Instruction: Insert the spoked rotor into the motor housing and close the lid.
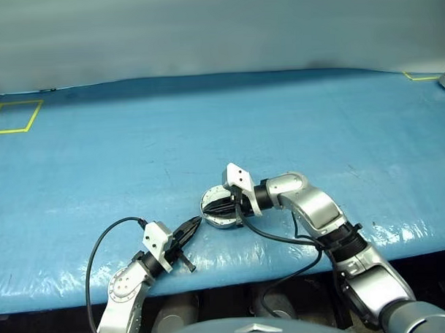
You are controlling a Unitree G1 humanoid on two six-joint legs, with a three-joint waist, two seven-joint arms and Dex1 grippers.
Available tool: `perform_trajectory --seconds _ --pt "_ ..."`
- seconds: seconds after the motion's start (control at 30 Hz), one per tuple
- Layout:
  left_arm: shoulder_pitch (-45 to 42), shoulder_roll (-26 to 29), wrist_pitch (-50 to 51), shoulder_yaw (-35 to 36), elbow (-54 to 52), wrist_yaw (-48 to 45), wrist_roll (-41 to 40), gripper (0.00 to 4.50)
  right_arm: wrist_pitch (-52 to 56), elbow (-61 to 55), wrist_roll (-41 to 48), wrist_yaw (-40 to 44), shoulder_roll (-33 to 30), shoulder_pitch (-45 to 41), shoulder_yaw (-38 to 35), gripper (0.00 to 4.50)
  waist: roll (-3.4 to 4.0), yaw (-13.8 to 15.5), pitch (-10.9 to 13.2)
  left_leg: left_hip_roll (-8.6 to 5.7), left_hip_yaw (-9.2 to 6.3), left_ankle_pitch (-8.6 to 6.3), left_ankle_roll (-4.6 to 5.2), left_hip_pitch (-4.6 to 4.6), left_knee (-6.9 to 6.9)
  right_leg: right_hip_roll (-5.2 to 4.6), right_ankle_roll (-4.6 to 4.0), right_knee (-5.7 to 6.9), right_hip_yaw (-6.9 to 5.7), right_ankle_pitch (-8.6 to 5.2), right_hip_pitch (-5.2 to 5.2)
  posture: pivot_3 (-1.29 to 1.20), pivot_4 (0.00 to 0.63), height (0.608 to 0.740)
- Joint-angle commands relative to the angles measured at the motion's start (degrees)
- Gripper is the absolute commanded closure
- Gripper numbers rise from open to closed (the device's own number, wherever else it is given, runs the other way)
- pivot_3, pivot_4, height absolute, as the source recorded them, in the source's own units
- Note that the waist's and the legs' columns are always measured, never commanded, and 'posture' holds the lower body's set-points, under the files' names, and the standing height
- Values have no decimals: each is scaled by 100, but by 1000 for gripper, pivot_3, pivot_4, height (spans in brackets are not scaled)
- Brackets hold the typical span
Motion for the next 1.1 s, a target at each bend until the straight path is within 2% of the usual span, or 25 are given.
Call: perform_trajectory --seconds 0.03,0.17,0.3,0.5,0.6,0.77,1.0,1.1 --pt "-33 29 -28 -18 -28 -72 -75 4478 -248 -303 130 -615 295 390 -300 4500 0 5 0 0 0 0 -1 0 0 0 0 0 0 0 0 0 150 740" --pt "-9 67 -167 38 7 -106 -88 4478 -368 -708 331 -1146 666 906 -522 4500 0 1 0 -1 2 0 -1 1 1 1 3 0 2 -1 1 0 150 740" --pt "117 130 -249 123 12 -156 -143 4478 -455 -1641 469 -1686 925 1376 -612 4500 1 -3 1 0 -1 1 -2 0 0 0 3 0 1 -2 -1 0 150 740" --pt "268 147 -271 137 -86 -173 -178 4478 299 -2833 510 -2651 829 1576 -917 4500 0 18 0 0 -4 0 -2 0 1 -2 7 -2 0 -4 2 0 150 740" --pt "288 146 -335 118 -100 -199 -198 4500 724 -3058 268 -2910 399 1591 -860 3915 0 20 0 -1 -5 0 -2 0 2 -2 7 -2 -3 -5 4 0 150 740" --pt "291 109 -605 132 -32 -251 -210 4500 1139 -3089 439 -2737 -234 1643 -762 2273 1 7 1 -1 -4 0 -2 -5 -3 -3 6 -9 -5 -5 0 0 150 740" --pt "281 119 -735 183 99 -228 -197 4500 780 -2613 114 -2726 -459 1566 -370 19 -2 15 2 2 -3 0 -1 -5 -3 -3 7 -12 -9 -6 5 0 150 740" --pt "271 119 -768 197 157 -233 -193 4500 597 -2392 -32 -2770 -454 1501 -289 19 -2 14 2 1 -3 0 -1 -6 -3 -2 9 -15 -9 -5 5 0 150 740"
